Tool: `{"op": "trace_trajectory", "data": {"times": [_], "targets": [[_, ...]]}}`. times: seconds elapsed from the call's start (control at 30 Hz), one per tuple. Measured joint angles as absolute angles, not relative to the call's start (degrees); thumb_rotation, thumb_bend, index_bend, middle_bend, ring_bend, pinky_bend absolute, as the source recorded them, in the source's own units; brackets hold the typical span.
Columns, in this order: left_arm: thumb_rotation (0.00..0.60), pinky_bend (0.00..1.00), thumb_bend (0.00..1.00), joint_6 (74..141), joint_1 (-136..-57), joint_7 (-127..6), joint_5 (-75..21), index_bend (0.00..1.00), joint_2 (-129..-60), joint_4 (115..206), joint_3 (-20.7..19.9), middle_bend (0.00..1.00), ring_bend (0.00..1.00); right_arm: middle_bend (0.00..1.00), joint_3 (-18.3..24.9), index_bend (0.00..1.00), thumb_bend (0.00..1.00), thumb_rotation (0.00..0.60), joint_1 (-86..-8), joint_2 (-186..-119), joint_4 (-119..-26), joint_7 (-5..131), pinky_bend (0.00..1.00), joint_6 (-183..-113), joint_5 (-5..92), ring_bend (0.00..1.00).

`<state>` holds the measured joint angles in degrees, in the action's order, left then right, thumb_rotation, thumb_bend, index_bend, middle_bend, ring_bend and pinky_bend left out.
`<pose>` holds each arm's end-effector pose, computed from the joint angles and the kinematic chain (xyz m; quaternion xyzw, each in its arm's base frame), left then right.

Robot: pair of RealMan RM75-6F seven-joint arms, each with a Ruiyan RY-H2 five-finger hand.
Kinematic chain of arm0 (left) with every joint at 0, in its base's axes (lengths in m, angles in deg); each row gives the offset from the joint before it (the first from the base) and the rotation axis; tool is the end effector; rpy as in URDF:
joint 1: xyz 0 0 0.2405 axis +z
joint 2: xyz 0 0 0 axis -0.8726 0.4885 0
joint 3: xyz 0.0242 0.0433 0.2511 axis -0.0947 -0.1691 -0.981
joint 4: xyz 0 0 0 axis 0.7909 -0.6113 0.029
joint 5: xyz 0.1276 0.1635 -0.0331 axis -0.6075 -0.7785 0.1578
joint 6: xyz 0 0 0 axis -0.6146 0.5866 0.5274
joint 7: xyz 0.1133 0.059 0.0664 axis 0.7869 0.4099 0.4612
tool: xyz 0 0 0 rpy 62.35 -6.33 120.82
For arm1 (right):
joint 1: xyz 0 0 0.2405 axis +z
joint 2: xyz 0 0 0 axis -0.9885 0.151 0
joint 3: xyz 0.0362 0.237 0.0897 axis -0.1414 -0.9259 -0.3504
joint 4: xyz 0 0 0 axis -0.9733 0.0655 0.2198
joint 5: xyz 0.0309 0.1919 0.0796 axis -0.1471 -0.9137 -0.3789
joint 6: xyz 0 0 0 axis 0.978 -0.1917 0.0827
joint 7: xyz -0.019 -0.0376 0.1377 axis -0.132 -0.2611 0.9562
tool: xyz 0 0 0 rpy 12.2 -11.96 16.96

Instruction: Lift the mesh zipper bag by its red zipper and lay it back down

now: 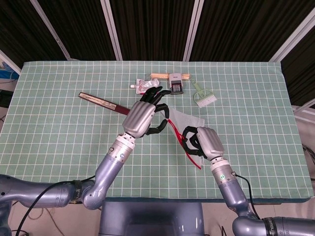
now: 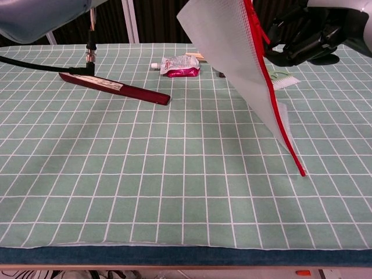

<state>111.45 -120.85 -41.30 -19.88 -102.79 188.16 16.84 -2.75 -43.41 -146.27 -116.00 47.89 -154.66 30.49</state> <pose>0.0462 0.3509 0.0314 -0.6372 -0.3881 -0.5947 0.2993 -0.0985 -0.2980 0.0661 0.5672 -0.5538 0.4919 0.3599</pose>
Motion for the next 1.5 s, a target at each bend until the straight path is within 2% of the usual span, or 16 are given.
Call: {"op": "trace_trajectory", "data": {"times": [0.33,0.87,1.5], "targets": [[0.6,0.05,0.41,111.6,-119.5,-42.0,-21.2,0.65,-98.8,188.5,17.8,0.14,0.0,1.0,-2.7,0.75,0.62,0.6,-45.2,-144.3,-112.7,49.6,0.94,-154.4,28.9,1.0],[0.6,0.05,0.41,111.4,-113.5,-46.8,-25.6,0.65,-90.2,189.9,15.6,0.14,0.0,1.0,-5.7,0.75,0.62,0.6,-47.6,-139.2,-107.4,53.7,0.94,-152.9,25.8,1.0],[0.6,0.05,0.41,111.6,-108.7,-51.4,-26.6,0.65,-86.3,188.7,13.6,0.14,0.0,1.0,-7.6,0.75,0.62,0.6,-49.1,-137.0,-104.5,55.5,0.94,-152.5,24.1,1.0]]}}
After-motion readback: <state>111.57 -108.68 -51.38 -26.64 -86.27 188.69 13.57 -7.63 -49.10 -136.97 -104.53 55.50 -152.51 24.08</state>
